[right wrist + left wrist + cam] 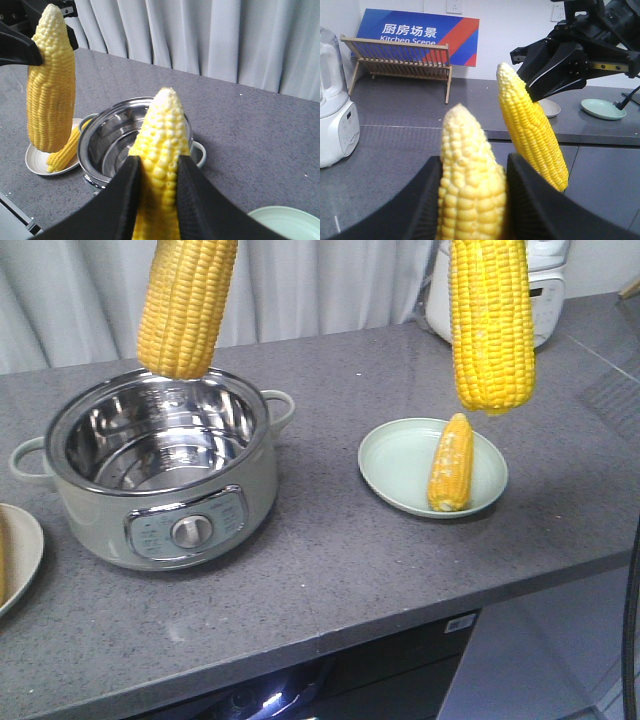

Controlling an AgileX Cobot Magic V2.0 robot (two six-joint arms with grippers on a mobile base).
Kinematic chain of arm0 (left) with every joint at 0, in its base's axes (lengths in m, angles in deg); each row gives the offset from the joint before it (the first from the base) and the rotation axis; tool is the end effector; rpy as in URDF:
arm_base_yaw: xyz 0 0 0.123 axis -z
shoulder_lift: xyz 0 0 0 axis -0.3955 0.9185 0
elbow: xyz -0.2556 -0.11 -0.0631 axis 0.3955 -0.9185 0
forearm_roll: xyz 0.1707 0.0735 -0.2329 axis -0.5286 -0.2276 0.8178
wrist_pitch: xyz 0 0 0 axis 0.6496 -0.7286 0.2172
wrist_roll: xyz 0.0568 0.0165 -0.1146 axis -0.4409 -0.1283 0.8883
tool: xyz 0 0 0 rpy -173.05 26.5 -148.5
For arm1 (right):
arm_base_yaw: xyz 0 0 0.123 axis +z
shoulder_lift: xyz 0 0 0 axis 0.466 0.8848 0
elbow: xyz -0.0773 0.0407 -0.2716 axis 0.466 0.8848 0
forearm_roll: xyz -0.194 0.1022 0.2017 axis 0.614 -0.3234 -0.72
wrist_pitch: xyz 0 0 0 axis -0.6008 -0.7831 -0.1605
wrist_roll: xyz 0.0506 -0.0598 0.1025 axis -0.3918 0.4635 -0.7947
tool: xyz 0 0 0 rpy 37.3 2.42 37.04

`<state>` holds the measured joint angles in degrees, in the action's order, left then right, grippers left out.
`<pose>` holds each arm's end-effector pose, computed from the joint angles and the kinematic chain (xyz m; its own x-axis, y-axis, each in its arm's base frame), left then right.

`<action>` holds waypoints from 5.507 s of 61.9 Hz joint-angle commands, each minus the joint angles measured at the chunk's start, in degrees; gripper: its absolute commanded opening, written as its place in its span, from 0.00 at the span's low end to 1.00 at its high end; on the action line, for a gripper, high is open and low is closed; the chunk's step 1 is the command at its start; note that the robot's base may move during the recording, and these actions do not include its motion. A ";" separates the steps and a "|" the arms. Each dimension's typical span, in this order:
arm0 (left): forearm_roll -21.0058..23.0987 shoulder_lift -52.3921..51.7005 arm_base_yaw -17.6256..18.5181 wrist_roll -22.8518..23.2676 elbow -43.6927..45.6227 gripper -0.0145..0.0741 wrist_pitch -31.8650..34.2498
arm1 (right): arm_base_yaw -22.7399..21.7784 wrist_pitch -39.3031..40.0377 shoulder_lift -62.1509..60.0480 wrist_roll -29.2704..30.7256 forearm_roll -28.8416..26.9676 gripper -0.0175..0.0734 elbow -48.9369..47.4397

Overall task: Distribute corn equally
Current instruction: 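Drive the base to the other counter holding both cobs, then drive closer and stop facing the beige and green plates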

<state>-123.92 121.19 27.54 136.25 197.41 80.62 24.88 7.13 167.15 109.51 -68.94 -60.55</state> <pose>0.3969 -0.1498 0.5100 -0.1481 0.0258 -0.9886 0.9460 0.2950 -0.1340 0.3519 0.0838 0.5159 -0.3684 -0.1420 -0.9187 -0.7457 0.6353 0.2008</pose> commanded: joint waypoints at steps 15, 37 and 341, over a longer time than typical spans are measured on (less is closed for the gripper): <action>-0.26 -2.93 0.00 1.38 1.34 0.15 6.11 | -0.28 -1.54 -2.01 0.36 -3.28 0.19 -1.68; -0.26 -2.93 0.00 1.38 1.34 0.15 6.11 | -0.28 -1.54 -2.01 0.36 -3.28 0.19 -1.68; -0.26 -2.93 0.00 1.38 1.34 0.15 6.11 | -0.28 -1.49 -2.01 0.36 -3.26 0.19 -1.68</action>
<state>-123.92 121.19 27.54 136.25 197.41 80.67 24.88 7.08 167.15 109.55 -68.94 -60.55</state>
